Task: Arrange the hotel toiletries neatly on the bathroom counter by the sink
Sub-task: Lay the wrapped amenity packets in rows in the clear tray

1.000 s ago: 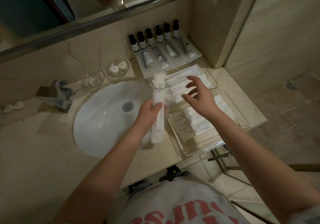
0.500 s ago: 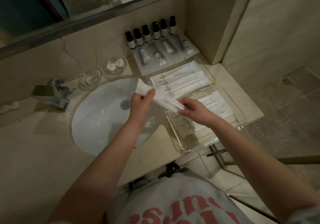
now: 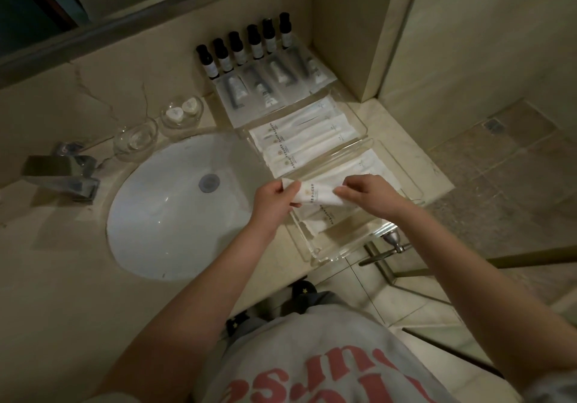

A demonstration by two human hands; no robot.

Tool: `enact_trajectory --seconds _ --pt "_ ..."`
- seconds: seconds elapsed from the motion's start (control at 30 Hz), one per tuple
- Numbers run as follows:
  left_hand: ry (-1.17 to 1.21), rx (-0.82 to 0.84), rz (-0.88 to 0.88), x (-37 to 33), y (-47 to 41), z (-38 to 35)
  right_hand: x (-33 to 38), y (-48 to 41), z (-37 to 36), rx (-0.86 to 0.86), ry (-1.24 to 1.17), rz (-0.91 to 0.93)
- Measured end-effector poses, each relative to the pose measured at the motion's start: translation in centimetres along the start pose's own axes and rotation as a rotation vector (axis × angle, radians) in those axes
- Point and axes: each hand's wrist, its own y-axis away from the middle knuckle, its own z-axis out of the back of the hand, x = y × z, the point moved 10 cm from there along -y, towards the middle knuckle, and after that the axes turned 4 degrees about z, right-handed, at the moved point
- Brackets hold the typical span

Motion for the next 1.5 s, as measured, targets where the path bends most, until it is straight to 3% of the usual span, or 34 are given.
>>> enact_trajectory --seconds 0.17,0.33,0.43,0.73,0.93,1.03,1.2,1.5 --pt "-0.402 0.107 -0.048 1.5 0.0 -2.6 -1.6 1.1 1.2 -0.018 0.349 0.028" --pt "-1.01 0.121 -0.362 1.0 0.2 -4.8 -3.4 1.3 0.3 0.109 0.517 0.03" --pt "-1.196 0.16 -0.42 1.7 0.1 -5.6 -3.6 0.8 -0.8 0.139 0.529 0.06" --pt "-1.268 0.182 -0.429 2.7 -0.3 -5.7 -1.7 -0.7 -1.5 0.048 0.664 0.129" --pt "-1.276 0.181 -0.441 2.6 0.2 -6.0 -0.6 0.7 0.0 -0.261 0.562 0.229" --pt "-1.273 0.169 -0.495 2.1 0.9 -6.3 -0.8 0.9 -0.3 -0.241 0.493 0.222" --pt "-1.329 0.238 -0.545 2.5 2.2 -7.3 -3.5 0.7 -2.6 -0.007 0.555 0.07" --pt "-1.332 0.229 -0.515 2.5 2.3 -7.6 -4.7 1.6 -2.6 -0.006 0.55 -0.029"
